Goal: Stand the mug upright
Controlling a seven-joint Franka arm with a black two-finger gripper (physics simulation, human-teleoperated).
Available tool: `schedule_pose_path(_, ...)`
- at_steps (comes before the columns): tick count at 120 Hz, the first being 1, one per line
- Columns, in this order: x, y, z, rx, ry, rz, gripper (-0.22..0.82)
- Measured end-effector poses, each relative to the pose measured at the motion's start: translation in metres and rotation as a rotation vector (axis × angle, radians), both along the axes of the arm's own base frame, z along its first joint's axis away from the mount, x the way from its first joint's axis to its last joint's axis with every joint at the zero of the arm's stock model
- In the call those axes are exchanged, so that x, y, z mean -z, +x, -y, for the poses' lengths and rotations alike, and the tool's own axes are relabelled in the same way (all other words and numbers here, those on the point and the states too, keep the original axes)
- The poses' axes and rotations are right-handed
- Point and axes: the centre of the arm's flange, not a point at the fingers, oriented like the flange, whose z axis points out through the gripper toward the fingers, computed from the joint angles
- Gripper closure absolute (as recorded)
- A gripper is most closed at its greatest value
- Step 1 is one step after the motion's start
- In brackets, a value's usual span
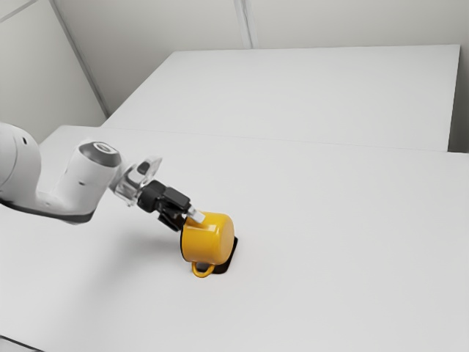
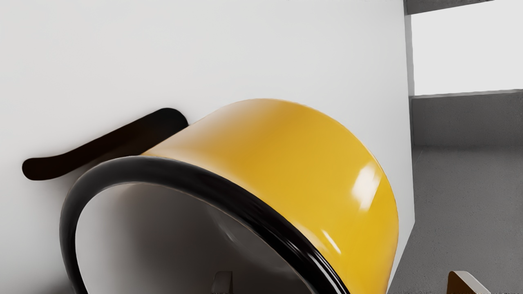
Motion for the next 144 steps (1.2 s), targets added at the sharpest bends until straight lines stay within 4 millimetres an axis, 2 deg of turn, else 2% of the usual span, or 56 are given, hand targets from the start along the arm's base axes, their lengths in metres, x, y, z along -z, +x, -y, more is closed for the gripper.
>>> schedule_pose_path(12,0.007,0.0,0.004,0.0,-0.047,0.0,0.2)
schedule_pose_path(28,0.009,0.0,0.005,0.009,-0.079,0.018,0.48)
schedule_pose_path(54,-0.005,0.0,0.011,0.043,-0.094,0.07,0.7)
schedule_pose_path(68,-0.015,0.0,0.016,0.062,-0.089,0.1,0.72)
schedule_pose_path(78,-0.032,-0.003,0.022,0.093,-0.055,0.138,0.74)
schedule_pose_path(97,-0.071,-0.009,0.036,0.231,0.182,0.206,0.76)
schedule_pose_path(116,-0.081,-0.009,0.059,0.397,0.487,0.275,0.77)
schedule_pose_path(144,-0.076,-0.01,0.059,0.523,0.804,0.357,0.77)
